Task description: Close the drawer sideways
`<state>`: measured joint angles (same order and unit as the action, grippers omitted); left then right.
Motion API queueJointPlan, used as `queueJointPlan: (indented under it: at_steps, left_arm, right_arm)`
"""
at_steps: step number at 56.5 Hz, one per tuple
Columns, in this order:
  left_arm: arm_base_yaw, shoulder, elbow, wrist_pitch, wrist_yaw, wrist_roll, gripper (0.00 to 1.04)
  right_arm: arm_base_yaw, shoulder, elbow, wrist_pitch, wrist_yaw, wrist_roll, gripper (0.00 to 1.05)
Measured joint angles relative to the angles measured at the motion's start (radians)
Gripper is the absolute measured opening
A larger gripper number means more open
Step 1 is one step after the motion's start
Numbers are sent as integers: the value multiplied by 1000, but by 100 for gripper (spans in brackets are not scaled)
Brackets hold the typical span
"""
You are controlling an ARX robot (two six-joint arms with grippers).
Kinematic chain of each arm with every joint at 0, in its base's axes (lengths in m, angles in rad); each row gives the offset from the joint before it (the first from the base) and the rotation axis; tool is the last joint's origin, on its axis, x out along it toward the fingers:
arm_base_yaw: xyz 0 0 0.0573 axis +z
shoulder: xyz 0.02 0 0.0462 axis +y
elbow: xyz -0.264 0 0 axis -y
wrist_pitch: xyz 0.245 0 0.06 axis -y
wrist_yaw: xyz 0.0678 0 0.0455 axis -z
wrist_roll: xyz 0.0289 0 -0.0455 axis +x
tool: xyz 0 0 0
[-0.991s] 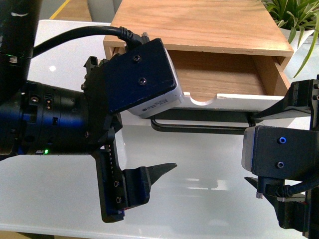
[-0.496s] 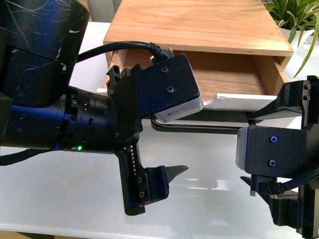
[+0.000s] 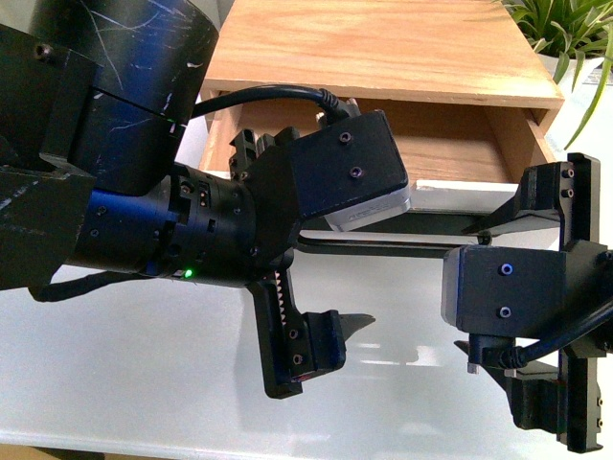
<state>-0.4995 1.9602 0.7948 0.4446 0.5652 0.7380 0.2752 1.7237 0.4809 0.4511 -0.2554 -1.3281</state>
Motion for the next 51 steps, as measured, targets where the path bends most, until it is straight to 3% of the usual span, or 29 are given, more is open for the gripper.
queueJointPlan:
  at_steps: [51]
  left_arm:
    - [-3, 98, 100, -77, -39, 50, 96]
  right_arm:
    - [-11, 96, 69, 35, -3, -27, 96]
